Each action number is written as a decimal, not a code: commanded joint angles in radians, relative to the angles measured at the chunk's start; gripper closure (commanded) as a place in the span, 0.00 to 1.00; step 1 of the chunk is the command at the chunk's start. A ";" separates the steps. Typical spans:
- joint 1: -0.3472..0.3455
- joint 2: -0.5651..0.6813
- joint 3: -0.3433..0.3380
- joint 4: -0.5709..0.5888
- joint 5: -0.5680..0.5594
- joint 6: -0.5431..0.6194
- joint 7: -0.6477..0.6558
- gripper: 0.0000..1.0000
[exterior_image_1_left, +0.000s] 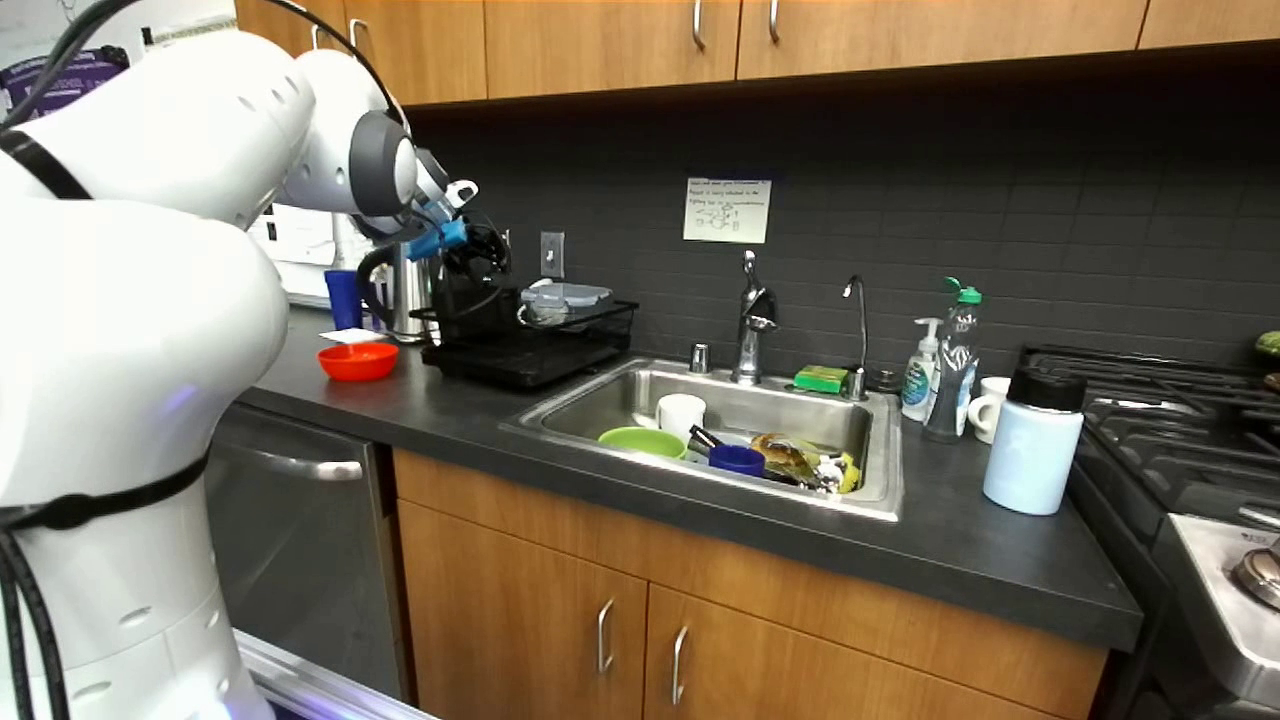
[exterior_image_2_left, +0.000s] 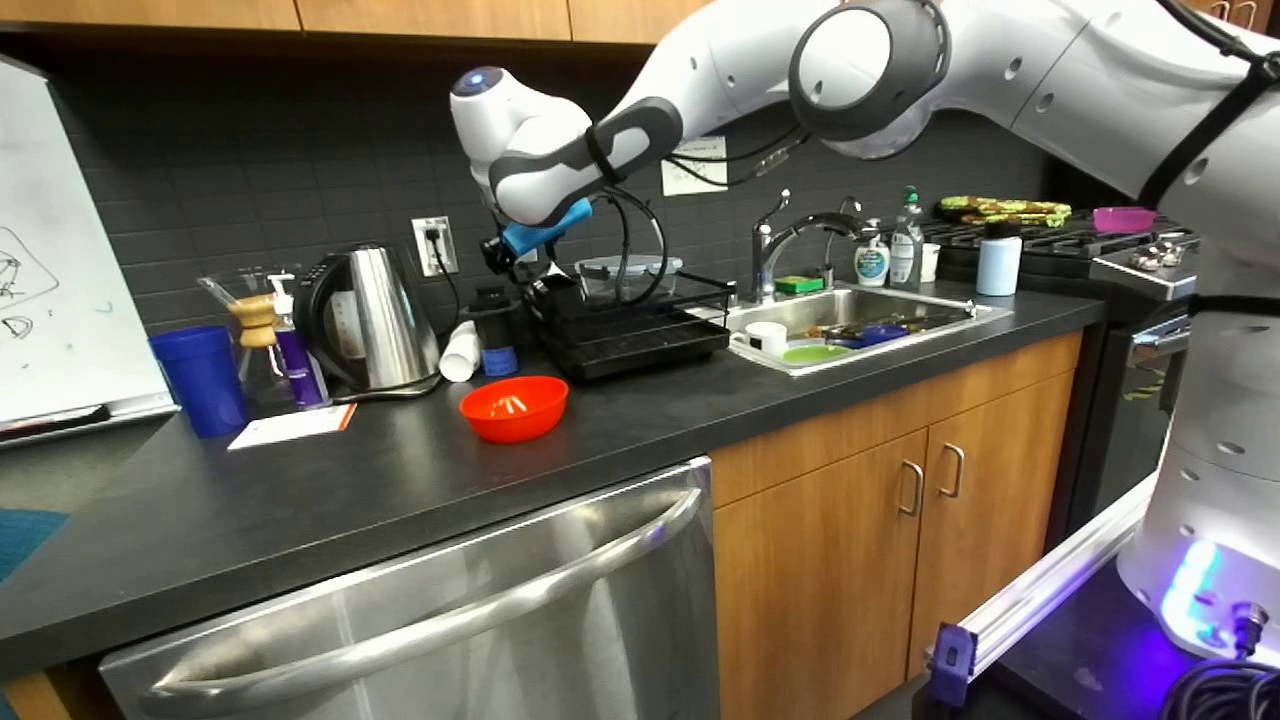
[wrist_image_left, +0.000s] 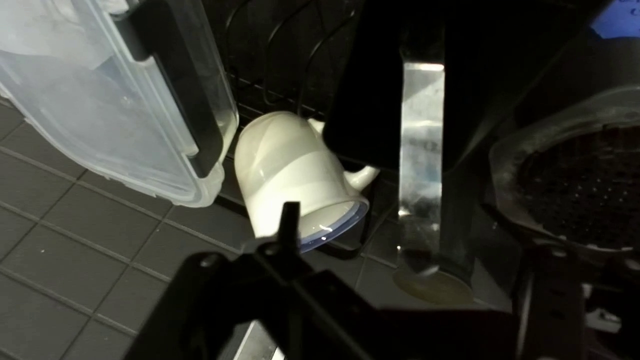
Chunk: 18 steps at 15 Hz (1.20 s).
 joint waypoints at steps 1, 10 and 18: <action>-0.011 0.022 0.015 0.037 0.024 0.008 -0.003 0.47; -0.015 0.022 0.026 0.034 0.022 0.014 0.004 0.79; -0.011 -0.006 0.016 0.012 0.002 0.038 0.027 0.70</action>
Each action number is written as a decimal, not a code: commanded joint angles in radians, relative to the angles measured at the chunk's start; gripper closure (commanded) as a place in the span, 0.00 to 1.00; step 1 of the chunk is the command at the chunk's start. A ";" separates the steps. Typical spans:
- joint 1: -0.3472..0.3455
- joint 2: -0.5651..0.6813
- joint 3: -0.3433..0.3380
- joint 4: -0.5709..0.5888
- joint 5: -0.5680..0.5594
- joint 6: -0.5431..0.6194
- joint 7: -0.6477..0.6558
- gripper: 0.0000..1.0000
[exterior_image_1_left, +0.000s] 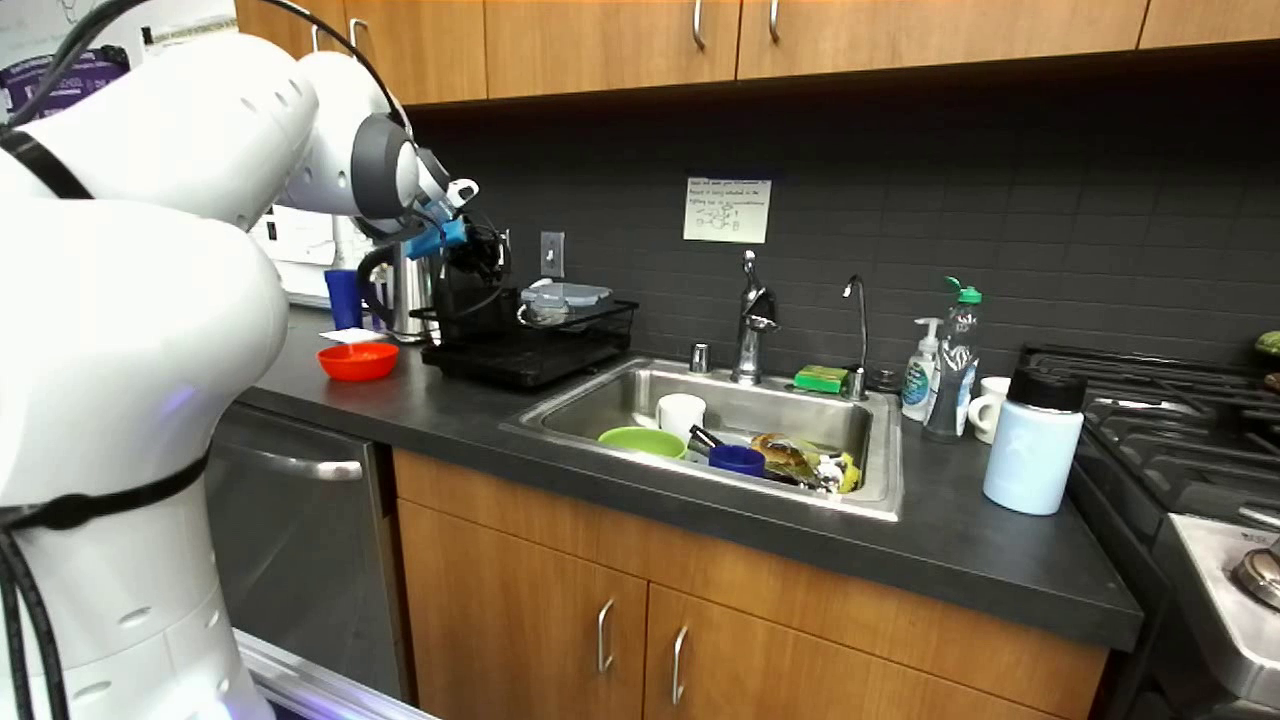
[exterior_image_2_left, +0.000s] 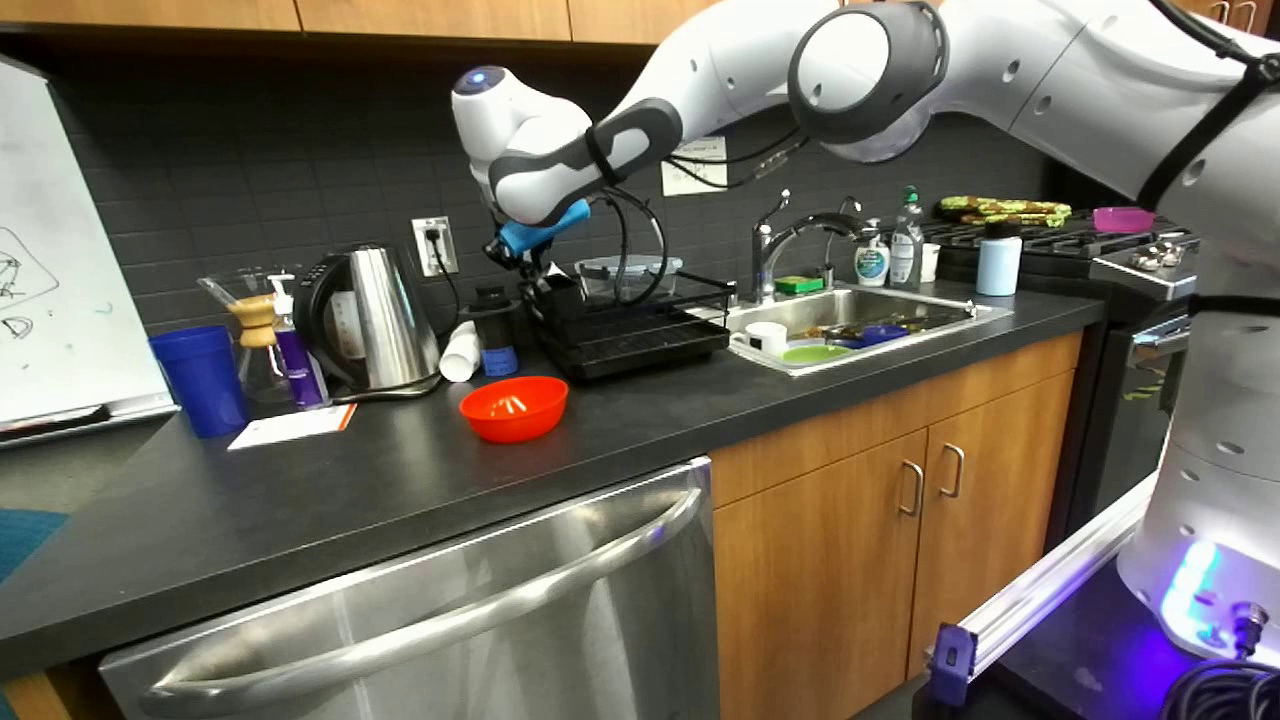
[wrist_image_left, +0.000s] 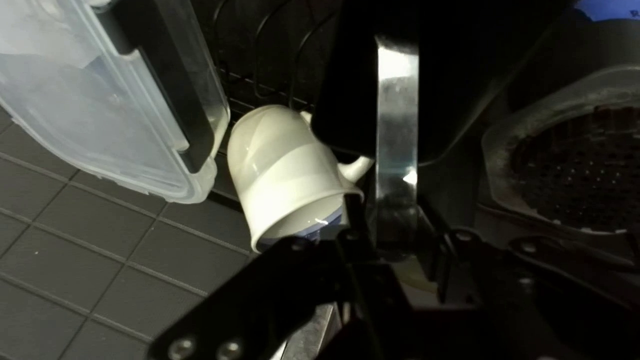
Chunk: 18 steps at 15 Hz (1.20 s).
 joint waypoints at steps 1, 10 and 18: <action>-0.005 -0.019 0.006 -0.004 0.003 0.033 0.013 0.72; 0.003 -0.038 -0.003 -0.006 -0.007 0.098 0.019 0.53; 0.006 -0.041 -0.012 -0.013 -0.022 0.107 0.019 0.02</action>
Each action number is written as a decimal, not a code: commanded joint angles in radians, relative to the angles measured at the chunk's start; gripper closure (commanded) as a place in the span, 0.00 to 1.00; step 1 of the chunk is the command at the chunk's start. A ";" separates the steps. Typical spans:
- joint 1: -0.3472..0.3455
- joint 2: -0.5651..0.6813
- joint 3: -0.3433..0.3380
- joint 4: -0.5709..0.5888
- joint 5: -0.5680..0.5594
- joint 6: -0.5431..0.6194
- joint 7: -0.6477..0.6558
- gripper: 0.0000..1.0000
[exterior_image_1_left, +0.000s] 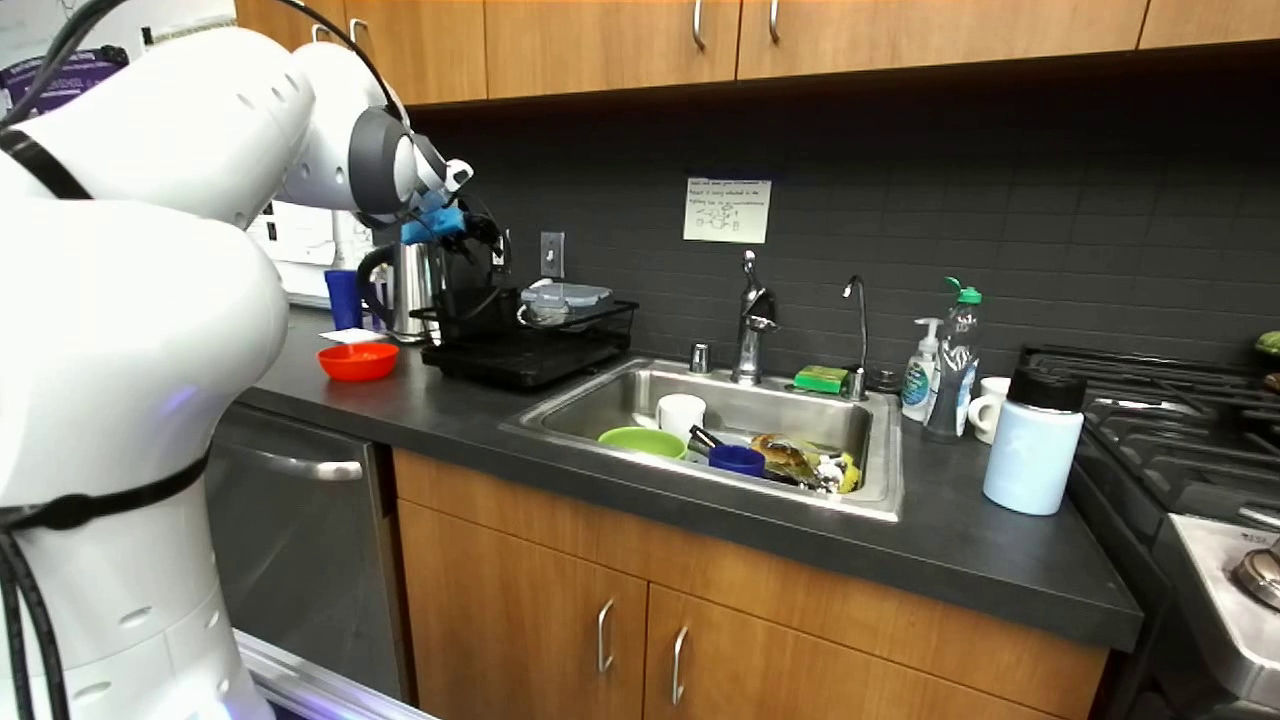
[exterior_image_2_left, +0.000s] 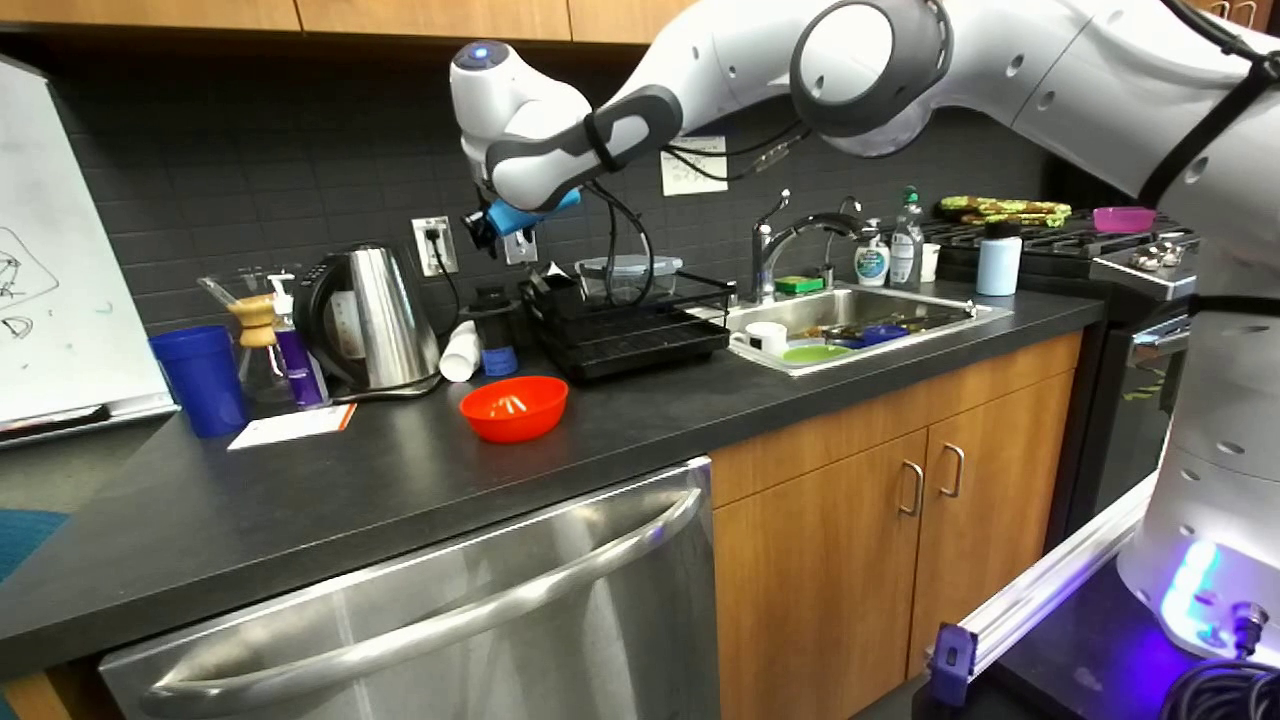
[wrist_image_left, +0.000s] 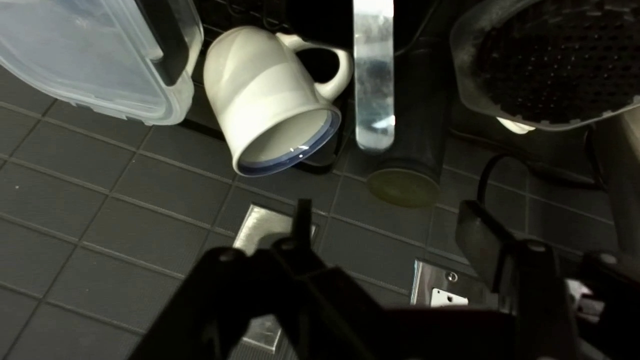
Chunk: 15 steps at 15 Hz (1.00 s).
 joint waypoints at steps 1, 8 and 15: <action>0.000 -0.025 -0.009 -0.034 -0.014 0.009 0.015 0.00; -0.012 -0.040 -0.004 -0.134 -0.011 0.030 0.030 0.00; -0.022 -0.061 -0.038 -0.182 -0.046 0.060 0.045 0.06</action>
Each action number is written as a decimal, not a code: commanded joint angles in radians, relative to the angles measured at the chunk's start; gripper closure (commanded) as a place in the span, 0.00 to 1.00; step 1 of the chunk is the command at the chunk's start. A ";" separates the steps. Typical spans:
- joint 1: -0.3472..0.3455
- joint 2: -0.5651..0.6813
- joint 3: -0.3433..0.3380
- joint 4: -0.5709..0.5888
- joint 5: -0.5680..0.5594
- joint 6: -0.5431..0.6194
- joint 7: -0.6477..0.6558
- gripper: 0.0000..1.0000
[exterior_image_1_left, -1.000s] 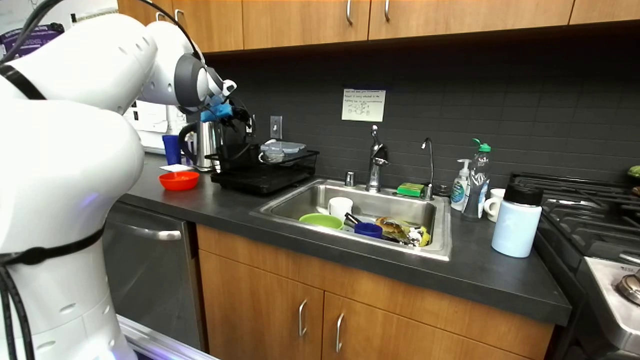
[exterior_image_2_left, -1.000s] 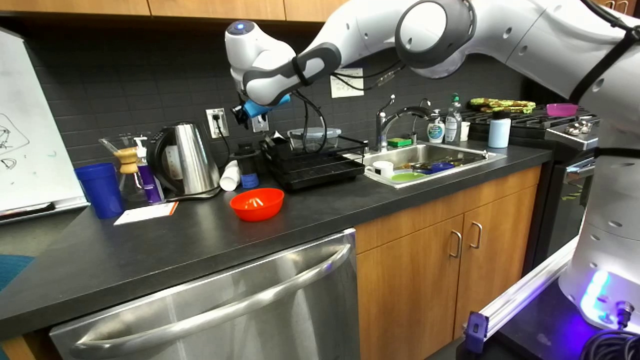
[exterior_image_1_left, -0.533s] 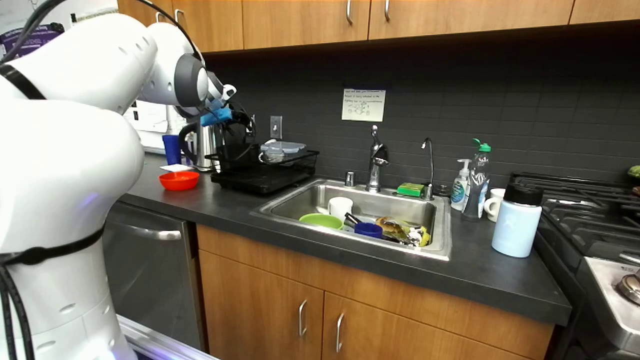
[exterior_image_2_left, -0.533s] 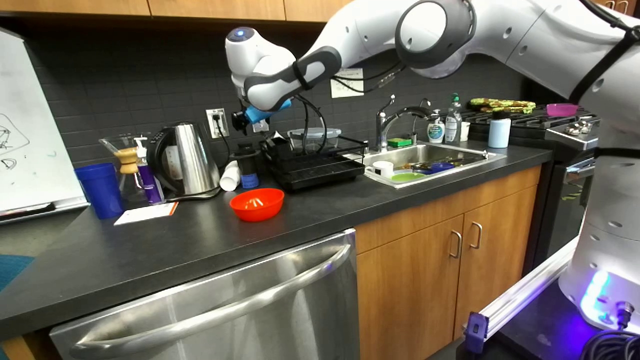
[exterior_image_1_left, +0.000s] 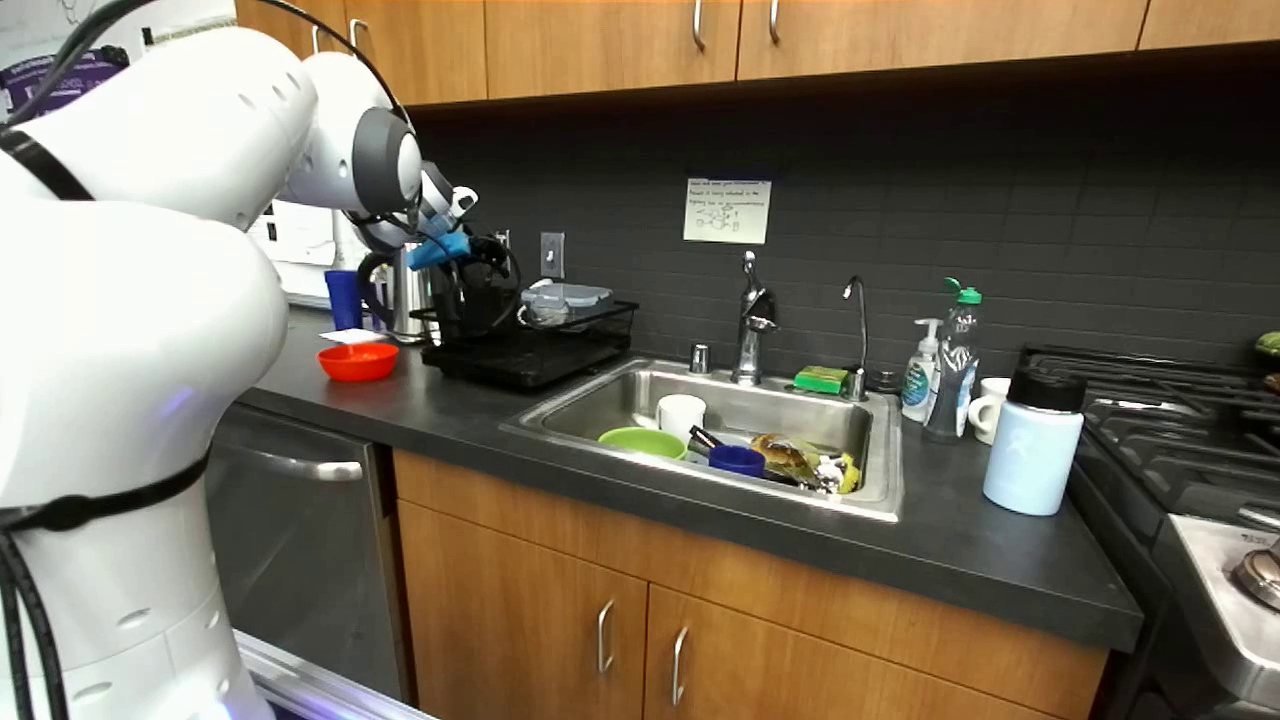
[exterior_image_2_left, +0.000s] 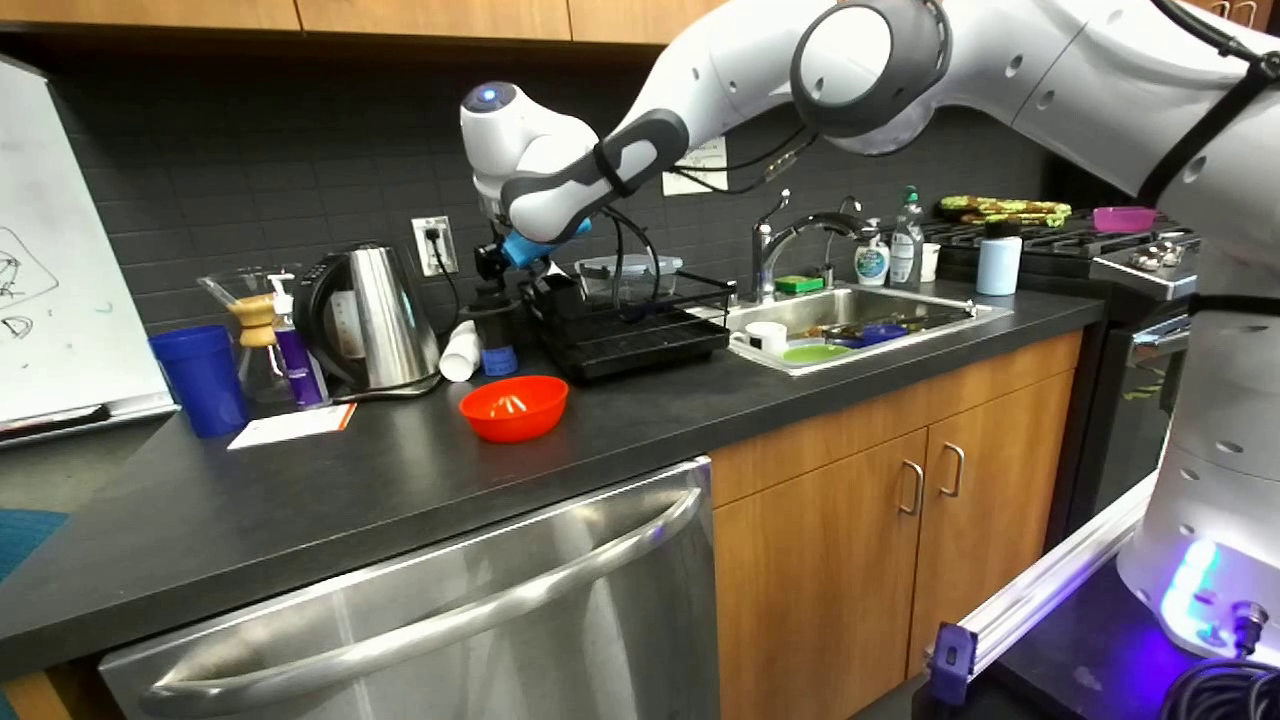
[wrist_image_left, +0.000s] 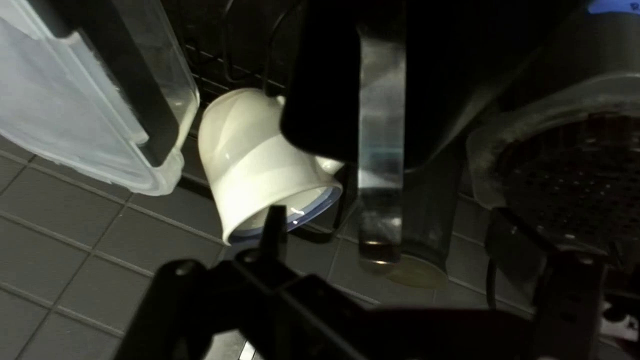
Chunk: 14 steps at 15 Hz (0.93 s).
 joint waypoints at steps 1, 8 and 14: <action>-0.011 -0.059 -0.023 -0.075 -0.029 0.025 0.029 0.25; -0.024 -0.083 -0.026 -0.110 -0.029 0.052 0.036 0.79; -0.028 -0.091 -0.025 -0.122 -0.024 0.063 0.047 0.95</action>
